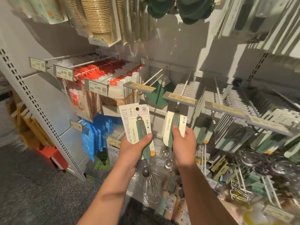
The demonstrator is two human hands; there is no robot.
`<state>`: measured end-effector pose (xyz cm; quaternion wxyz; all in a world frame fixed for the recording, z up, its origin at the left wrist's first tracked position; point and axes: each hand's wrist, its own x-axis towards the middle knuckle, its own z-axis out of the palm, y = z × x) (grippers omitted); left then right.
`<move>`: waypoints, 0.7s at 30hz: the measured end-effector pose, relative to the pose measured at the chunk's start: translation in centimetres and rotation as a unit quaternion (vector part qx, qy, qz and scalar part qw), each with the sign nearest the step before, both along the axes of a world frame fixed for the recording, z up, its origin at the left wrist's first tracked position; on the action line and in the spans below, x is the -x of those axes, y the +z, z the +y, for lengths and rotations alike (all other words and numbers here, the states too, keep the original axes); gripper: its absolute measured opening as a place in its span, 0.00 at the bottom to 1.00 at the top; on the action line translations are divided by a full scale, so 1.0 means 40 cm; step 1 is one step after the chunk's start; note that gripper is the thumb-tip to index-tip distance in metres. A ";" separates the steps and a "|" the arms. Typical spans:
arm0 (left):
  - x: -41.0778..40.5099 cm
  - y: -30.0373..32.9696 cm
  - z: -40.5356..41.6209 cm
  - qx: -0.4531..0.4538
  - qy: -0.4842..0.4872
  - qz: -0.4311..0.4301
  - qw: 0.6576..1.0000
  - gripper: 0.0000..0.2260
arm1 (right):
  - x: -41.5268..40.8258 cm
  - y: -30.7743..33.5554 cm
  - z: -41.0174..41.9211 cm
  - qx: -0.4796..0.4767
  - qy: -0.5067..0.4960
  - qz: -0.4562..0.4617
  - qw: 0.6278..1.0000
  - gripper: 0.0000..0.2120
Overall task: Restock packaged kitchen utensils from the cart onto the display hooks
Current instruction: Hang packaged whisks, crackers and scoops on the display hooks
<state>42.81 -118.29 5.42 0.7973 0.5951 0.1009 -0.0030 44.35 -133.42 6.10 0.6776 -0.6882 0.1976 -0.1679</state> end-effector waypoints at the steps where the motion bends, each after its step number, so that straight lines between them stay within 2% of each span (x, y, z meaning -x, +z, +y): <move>1: -0.001 0.002 -0.002 -0.001 -0.001 -0.002 1.000 0.12 | -0.012 0.005 -0.005 0.005 0.003 0.004 1.000 0.05; 5: -0.003 0.009 -0.007 -0.001 -0.009 -0.009 1.000 0.12 | -0.071 0.014 -0.033 0.021 -0.013 0.030 0.999 0.10; 9: 0.000 0.016 -0.014 -0.003 -0.017 -0.013 1.000 0.12 | -0.115 0.005 -0.053 0.035 0.010 0.100 0.994 0.25; 13: 0.001 0.017 -0.018 -0.005 -0.024 -0.010 1.000 0.14 | -0.120 -0.014 -0.068 0.095 0.059 0.132 0.985 0.18; 16: 0.002 0.013 -0.019 0.001 -0.025 -0.003 1.000 0.13 | -0.087 -0.024 -0.067 0.023 0.058 0.112 0.992 0.30; 17: 0.003 0.014 -0.020 0.006 -0.025 0.002 1.000 0.13 | -0.075 -0.025 -0.066 0.006 0.052 0.092 0.994 0.31; 21: 0.005 0.012 -0.024 0.016 -0.029 0.024 0.999 0.13 | -0.018 -0.017 -0.046 -0.004 0.046 0.056 0.997 0.24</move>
